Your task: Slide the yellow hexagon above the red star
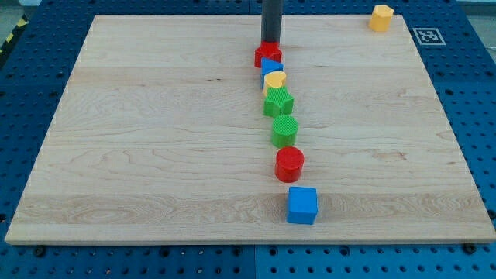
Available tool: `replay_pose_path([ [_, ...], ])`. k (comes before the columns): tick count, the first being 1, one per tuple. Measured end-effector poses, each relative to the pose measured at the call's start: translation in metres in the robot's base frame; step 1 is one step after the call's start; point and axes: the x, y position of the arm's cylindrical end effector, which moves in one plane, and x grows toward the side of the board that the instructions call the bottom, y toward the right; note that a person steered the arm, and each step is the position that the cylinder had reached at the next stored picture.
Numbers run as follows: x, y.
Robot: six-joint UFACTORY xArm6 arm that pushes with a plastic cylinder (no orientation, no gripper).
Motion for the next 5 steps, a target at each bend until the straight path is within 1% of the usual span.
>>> replay_pose_path([
  [1,-0.02,0.04],
  [3,-0.019,0.228],
  [4,-0.02,0.287],
  [5,-0.053,0.281],
])
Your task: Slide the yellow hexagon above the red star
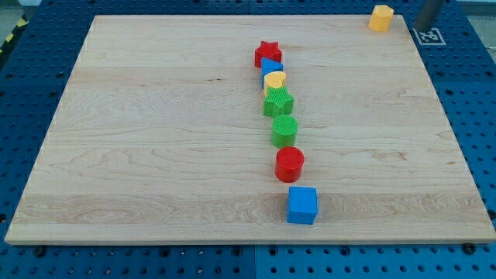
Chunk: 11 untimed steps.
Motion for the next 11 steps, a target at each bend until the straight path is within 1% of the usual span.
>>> replay_pose_path([
  [1,-0.015,-0.019],
  [3,-0.014,-0.056],
  [7,0.015,-0.185],
  [10,0.017,-0.276],
  [11,0.016,-0.257],
])
